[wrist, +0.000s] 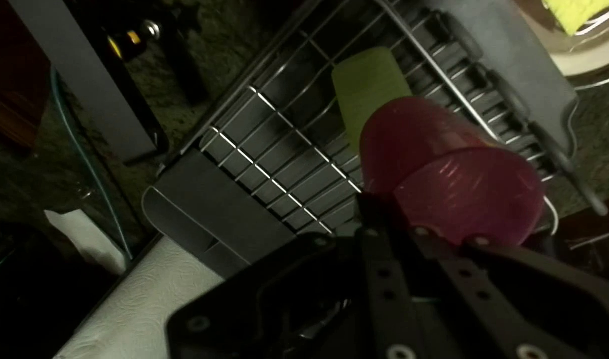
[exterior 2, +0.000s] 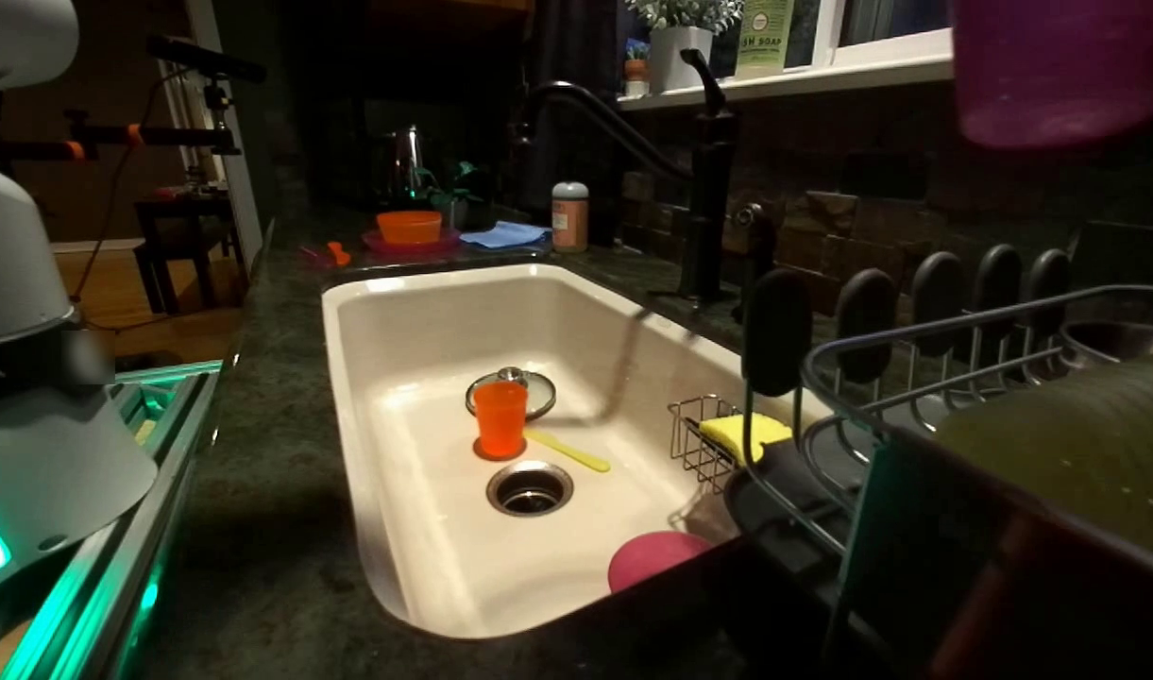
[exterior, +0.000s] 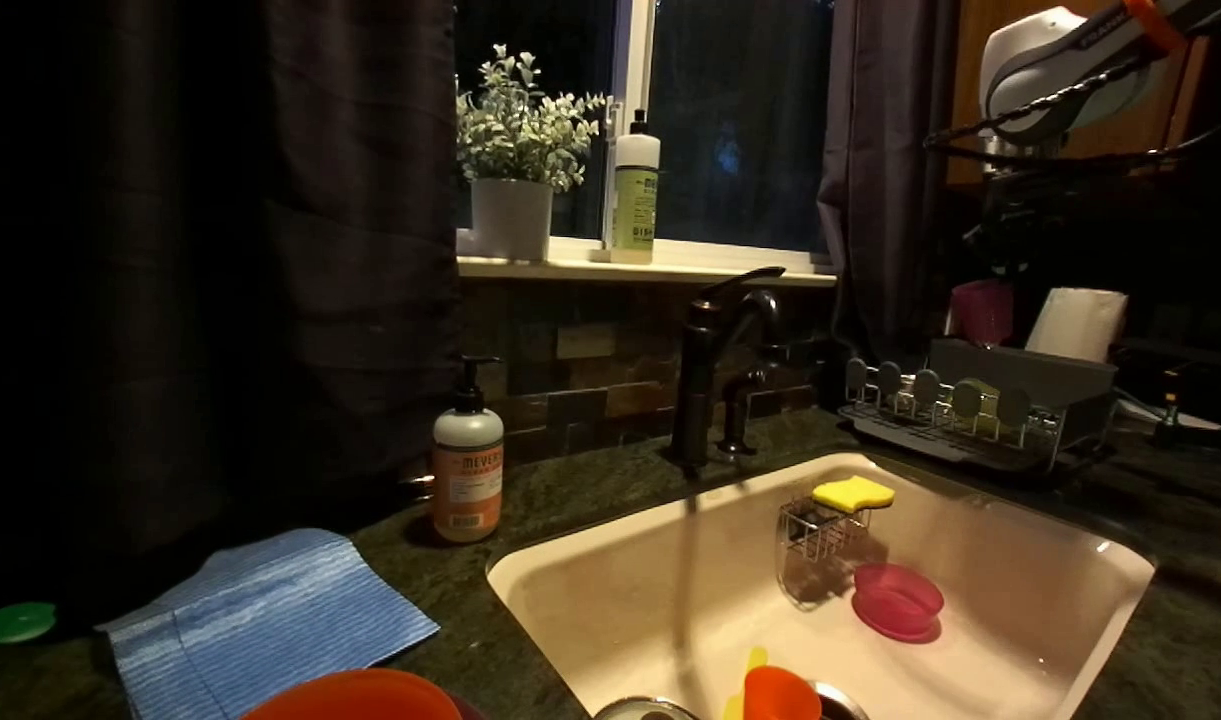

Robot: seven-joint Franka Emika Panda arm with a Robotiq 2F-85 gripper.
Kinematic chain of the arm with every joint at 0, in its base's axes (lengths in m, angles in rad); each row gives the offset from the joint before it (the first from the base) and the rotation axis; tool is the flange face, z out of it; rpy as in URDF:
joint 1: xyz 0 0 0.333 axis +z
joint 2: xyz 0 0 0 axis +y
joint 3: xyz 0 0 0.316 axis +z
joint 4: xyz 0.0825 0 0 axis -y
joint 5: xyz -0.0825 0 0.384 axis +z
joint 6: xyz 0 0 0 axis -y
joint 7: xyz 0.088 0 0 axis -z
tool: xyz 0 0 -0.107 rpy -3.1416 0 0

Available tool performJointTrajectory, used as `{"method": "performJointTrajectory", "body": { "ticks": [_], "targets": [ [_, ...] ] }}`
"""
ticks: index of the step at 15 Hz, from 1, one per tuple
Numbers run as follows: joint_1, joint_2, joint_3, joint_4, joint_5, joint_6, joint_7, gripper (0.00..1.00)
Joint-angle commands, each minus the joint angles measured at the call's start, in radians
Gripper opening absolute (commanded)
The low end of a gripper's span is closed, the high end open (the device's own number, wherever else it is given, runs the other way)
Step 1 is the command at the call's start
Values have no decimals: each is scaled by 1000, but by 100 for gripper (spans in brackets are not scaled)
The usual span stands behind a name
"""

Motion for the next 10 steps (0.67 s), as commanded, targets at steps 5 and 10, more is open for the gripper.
{"method": "performJointTrajectory", "body": {
  "ticks": [5, 10],
  "targets": [
    [-11, 150, -93, 76, -50, 227, 71, 1],
    [-2, 217, -134, 89, -7, 242, 63, 1]
  ]
}}
